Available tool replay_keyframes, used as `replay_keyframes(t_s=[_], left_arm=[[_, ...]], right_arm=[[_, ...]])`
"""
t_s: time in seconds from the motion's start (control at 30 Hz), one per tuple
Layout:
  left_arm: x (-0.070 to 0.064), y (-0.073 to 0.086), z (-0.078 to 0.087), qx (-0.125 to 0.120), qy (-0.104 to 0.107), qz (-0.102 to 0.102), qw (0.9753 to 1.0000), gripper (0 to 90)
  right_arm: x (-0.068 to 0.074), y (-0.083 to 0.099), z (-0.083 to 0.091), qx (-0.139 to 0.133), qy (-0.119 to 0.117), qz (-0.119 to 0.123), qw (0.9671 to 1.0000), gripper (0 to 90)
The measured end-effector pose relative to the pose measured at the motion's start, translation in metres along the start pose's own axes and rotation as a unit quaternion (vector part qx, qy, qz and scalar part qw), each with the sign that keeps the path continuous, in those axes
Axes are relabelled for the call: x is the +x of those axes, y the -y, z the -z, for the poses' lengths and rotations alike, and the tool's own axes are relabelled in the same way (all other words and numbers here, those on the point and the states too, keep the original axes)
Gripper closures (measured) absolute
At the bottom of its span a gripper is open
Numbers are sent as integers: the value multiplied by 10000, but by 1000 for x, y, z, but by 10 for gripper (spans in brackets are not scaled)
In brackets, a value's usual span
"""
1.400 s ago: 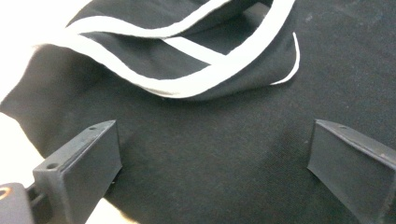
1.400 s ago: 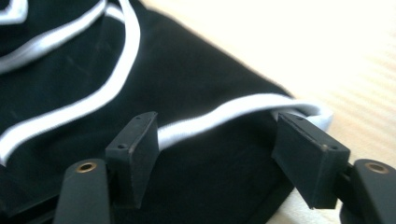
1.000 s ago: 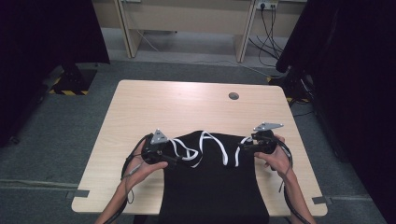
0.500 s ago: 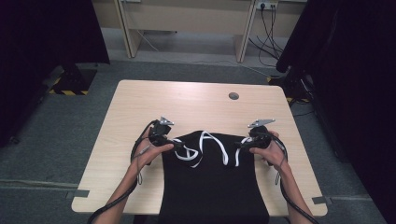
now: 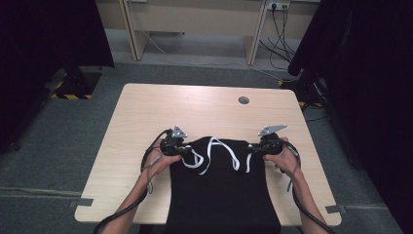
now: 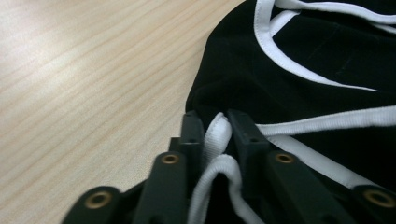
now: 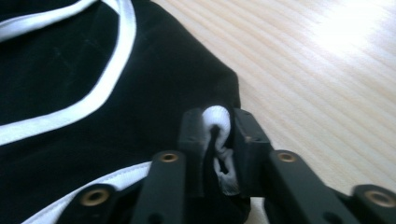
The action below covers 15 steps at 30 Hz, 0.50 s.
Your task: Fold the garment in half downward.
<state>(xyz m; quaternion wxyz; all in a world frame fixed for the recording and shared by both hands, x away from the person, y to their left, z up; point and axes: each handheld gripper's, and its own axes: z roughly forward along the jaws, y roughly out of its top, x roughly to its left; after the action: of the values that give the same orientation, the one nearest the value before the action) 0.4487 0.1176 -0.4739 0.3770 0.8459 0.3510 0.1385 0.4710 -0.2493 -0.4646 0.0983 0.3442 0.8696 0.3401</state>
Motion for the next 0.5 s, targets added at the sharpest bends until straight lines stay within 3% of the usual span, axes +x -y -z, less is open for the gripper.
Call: replay_keyframes(t_s=[0.23, 0.5], left_arm=[[2, -2, 11, -147, -235, -226, 9994, 838], [7, -11, 18, -191, -337, -262, 9989, 838]], right_arm=[[4, -8, 14, -206, 110, 225, 9995, 817], [7, -20, 23, -279, 241, 445, 9983, 819]])
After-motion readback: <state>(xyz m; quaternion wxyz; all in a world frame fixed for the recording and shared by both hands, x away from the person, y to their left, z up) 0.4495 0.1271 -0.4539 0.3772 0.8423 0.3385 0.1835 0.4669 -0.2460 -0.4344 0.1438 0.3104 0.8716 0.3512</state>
